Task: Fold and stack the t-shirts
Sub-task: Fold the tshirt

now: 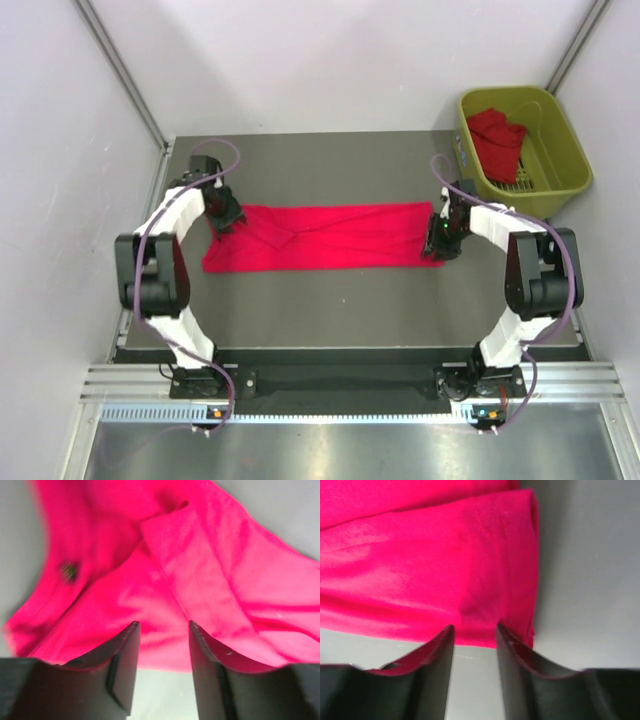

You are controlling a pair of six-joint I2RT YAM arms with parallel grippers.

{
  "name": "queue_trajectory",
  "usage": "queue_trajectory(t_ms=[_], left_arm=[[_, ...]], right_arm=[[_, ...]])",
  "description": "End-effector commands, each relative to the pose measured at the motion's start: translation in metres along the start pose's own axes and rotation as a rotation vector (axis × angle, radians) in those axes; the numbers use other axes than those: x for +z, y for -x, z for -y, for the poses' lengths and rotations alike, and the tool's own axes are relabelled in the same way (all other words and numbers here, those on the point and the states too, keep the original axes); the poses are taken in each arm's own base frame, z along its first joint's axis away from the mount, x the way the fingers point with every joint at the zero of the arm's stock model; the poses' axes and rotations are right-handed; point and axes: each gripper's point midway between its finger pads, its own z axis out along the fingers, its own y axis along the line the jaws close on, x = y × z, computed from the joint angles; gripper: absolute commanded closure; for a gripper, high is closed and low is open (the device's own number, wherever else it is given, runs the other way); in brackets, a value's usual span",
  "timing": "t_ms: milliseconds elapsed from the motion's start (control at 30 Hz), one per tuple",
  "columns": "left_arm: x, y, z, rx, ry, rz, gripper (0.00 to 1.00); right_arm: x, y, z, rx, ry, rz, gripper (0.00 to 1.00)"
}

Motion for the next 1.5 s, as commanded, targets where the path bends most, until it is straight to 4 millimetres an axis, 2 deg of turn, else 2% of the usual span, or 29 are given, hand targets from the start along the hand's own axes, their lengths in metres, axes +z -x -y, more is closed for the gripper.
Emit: queue_trajectory(t_ms=[0, 67, 133, 167, 200, 267, 300, 400, 500, 600, 700, 933, 1000, 1067, 1100, 1133, 1167, 1267, 1300, 1333, 1367, 1400, 1433, 1467], left_arm=[[-0.058, 0.003, -0.017, -0.098, 0.070, 0.132, 0.50], [-0.075, -0.005, -0.032, -0.161, 0.101, 0.171, 0.49], [-0.072, -0.026, -0.056, -0.271, 0.139, 0.150, 0.47], [-0.081, -0.026, -0.066, -0.323, 0.135, 0.183, 0.47], [-0.074, -0.044, -0.080, -0.388, 0.161, 0.154, 0.47], [-0.082, -0.051, -0.091, -0.469, 0.146, 0.181, 0.43], [-0.076, -0.064, -0.105, -0.532, 0.161, 0.165, 0.41], [-0.066, -0.075, -0.103, -0.548, 0.103, 0.136, 0.38], [-0.058, -0.072, -0.099, -0.575, 0.038, 0.141, 0.37], [-0.053, -0.063, -0.101, -0.582, 0.020, 0.179, 0.37], [-0.041, -0.065, -0.108, -0.612, 0.053, 0.154, 0.37], [-0.002, -0.068, -0.119, -0.643, 0.105, 0.074, 0.44], [0.003, -0.057, -0.119, -0.639, 0.099, 0.090, 0.48], [0.012, -0.053, -0.121, -0.629, 0.115, 0.082, 0.58], [0.013, -0.038, -0.120, -0.600, 0.104, 0.111, 0.63], [0.022, -0.036, -0.121, -0.588, 0.113, 0.094, 0.75], [0.022, -0.017, -0.116, -0.570, 0.094, 0.120, 0.81], [0.045, -0.001, -0.111, -0.519, 0.073, 0.073, 0.96], [0.046, 0.024, -0.102, -0.491, 0.035, 0.102, 0.99], [0.061, 0.029, -0.101, -0.483, 0.024, 0.090, 1.00], [0.066, 0.038, -0.096, -0.474, 0.003, 0.090, 1.00], [0.064, 0.065, -0.087, -0.454, -0.025, 0.138, 1.00], [0.077, 0.073, -0.087, -0.449, -0.027, 0.141, 1.00], [0.081, 0.086, -0.083, -0.432, -0.044, 0.160, 1.00]], right_arm=[[-0.011, -0.002, 0.018, -0.002, -0.082, 0.034, 0.58], [-0.028, 0.004, 0.012, -0.017, -0.069, 0.074, 0.54], [-0.045, 0.016, -0.002, -0.047, -0.035, 0.131, 0.50], [-0.050, 0.019, -0.011, -0.065, -0.001, 0.145, 0.48], [-0.059, 0.029, -0.024, -0.092, 0.027, 0.177, 0.45], [-0.067, 0.033, -0.053, -0.152, 0.100, 0.194, 0.43], [-0.074, 0.041, -0.066, -0.176, 0.132, 0.219, 0.41], [-0.078, 0.043, -0.102, -0.236, 0.209, 0.227, 0.40], [-0.077, 0.033, -0.119, -0.262, 0.252, 0.198, 0.40], [-0.081, 0.019, -0.124, -0.286, 0.270, 0.191, 0.40], [-0.078, 0.007, -0.117, -0.291, 0.264, 0.173, 0.39], [-0.077, -0.001, -0.109, -0.303, 0.244, 0.167, 0.39], [-0.078, 0.001, -0.108, -0.303, 0.240, 0.173, 0.39], [-0.076, 0.003, -0.108, -0.304, 0.234, 0.172, 0.39], [-0.077, 0.006, -0.109, -0.306, 0.234, 0.176, 0.39], [-0.073, 0.006, -0.107, -0.301, 0.225, 0.165, 0.39], [-0.074, 0.008, -0.109, -0.297, 0.227, 0.167, 0.39], [-0.069, 0.011, -0.107, -0.283, 0.217, 0.155, 0.39], [-0.068, 0.013, -0.108, -0.277, 0.215, 0.154, 0.39], [-0.064, 0.013, -0.107, -0.271, 0.208, 0.144, 0.39], [-0.061, 0.013, -0.106, -0.265, 0.202, 0.135, 0.39], [-0.059, 0.016, -0.106, -0.258, 0.197, 0.131, 0.39], [-0.056, 0.017, -0.105, -0.249, 0.193, 0.125, 0.39], [-0.054, 0.017, -0.103, -0.240, 0.187, 0.112, 0.39]])
